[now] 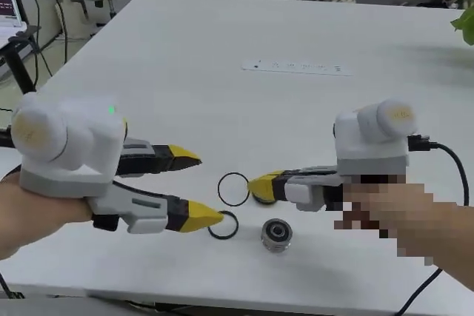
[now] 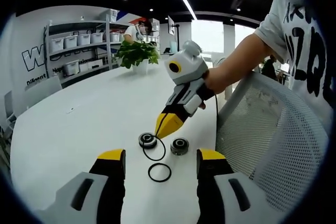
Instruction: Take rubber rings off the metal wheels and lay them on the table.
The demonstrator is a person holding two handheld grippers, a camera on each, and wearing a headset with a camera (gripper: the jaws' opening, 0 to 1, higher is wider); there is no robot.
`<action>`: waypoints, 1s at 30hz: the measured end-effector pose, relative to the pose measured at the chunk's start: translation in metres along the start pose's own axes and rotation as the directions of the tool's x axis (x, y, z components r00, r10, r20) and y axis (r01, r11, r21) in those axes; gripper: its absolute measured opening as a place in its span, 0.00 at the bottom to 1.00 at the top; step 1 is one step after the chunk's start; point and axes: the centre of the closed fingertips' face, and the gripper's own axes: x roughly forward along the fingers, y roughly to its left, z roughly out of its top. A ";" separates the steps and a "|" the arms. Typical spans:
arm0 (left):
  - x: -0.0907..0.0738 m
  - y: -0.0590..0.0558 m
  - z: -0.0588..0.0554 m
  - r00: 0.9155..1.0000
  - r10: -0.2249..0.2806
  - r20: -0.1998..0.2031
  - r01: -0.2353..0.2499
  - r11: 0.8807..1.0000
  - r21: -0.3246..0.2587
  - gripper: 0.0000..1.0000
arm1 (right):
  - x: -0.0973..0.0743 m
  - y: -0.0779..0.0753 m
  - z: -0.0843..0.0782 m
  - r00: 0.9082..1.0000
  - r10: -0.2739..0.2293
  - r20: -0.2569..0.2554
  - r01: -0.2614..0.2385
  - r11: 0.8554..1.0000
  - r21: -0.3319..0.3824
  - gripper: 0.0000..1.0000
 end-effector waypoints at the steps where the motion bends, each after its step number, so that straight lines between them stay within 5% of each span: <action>1: -0.001 0.000 0.000 1.000 0.001 0.001 -0.001 1.000 -0.003 0.52 | 0.001 0.001 -0.001 1.000 0.003 -0.003 -0.003 1.000 0.006 0.00; 17: -0.017 0.004 -0.015 0.999 0.044 -0.001 -0.044 0.998 -0.041 0.57 | 0.021 -0.004 -0.028 0.996 0.027 -0.090 -0.016 0.992 0.122 0.00; 30: -0.018 0.003 -0.018 0.999 0.046 -0.004 -0.046 0.998 -0.043 0.59 | 0.024 -0.007 -0.040 0.990 0.014 -0.138 0.005 0.991 0.134 0.00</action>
